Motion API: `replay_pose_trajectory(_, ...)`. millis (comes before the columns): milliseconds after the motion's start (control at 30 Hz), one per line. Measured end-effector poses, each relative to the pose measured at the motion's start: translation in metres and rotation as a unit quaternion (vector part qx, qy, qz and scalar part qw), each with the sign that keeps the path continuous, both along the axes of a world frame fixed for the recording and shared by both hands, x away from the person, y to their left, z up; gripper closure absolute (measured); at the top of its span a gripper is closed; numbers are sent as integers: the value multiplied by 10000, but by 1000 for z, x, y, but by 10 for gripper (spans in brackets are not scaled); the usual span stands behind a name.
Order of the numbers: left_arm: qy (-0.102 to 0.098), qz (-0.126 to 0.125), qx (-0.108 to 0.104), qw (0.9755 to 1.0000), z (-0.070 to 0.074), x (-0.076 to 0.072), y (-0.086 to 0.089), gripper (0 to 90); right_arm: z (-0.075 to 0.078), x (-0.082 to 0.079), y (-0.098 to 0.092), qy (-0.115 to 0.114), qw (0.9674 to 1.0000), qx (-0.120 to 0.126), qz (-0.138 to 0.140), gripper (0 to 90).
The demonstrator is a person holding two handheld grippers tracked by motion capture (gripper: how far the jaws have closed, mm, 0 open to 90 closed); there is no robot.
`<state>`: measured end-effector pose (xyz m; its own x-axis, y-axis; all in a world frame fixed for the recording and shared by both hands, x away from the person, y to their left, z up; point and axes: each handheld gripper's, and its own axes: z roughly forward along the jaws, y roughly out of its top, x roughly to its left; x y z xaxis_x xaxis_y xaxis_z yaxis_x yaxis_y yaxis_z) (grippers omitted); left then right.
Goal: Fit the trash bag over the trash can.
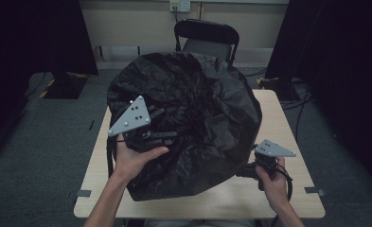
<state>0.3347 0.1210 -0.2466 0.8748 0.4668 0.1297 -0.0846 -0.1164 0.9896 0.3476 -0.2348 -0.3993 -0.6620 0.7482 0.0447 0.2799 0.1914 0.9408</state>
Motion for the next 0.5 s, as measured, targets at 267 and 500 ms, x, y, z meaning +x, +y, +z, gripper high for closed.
replay_pose_trajectory(267, 72, 271, 303, 9991, 6, -1, 7, 302, 30, -8, -8, -382, 9991, -128, -92, 116)
replay_pose_trajectory(500, -19, 240, 239, 9994, 2, -3, 4, 318, 76, -14, -14, -720, 9972, -95, -190, 123)
